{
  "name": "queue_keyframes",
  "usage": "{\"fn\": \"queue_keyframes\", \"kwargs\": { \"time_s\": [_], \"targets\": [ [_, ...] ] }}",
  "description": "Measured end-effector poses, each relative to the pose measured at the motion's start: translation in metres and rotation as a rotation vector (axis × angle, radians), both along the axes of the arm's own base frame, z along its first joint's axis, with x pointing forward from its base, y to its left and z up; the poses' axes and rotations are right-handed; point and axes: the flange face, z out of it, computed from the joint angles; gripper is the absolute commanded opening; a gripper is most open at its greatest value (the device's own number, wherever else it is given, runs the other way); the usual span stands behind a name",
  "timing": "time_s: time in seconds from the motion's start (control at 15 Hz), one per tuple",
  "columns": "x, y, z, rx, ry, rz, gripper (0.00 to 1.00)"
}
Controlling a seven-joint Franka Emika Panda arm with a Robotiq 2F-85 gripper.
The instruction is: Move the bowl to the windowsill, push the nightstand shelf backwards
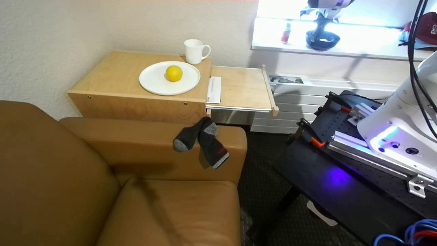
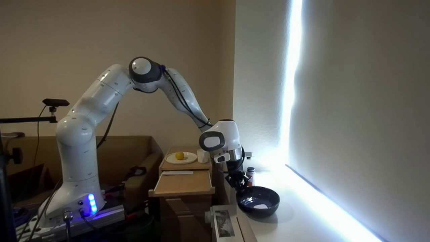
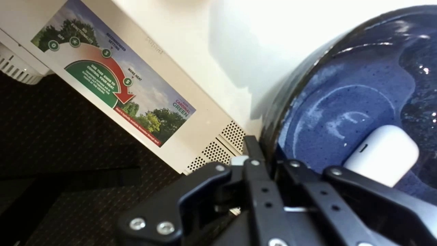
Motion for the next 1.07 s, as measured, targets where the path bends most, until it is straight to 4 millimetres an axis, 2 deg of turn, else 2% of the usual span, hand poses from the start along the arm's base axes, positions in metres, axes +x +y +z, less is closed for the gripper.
{"fn": "queue_keyframes", "kwargs": {
  "time_s": [0.07, 0.4, 0.8, 0.87, 0.93, 1.07],
  "targets": [
    [0.0, 0.0, 0.0, 0.0, 0.0, 0.0, 0.02],
    [0.001, 0.001, 0.0, -0.003, -0.007, 0.001, 0.02],
    [0.015, 0.007, -0.002, -0.005, -0.079, -0.004, 0.02],
    [0.016, 0.007, -0.001, 0.001, -0.087, -0.001, 0.33],
    [0.018, 0.006, -0.001, 0.008, -0.096, 0.004, 0.34],
    [0.022, 0.005, -0.001, 0.031, -0.101, 0.018, 0.47]
  ]
}}
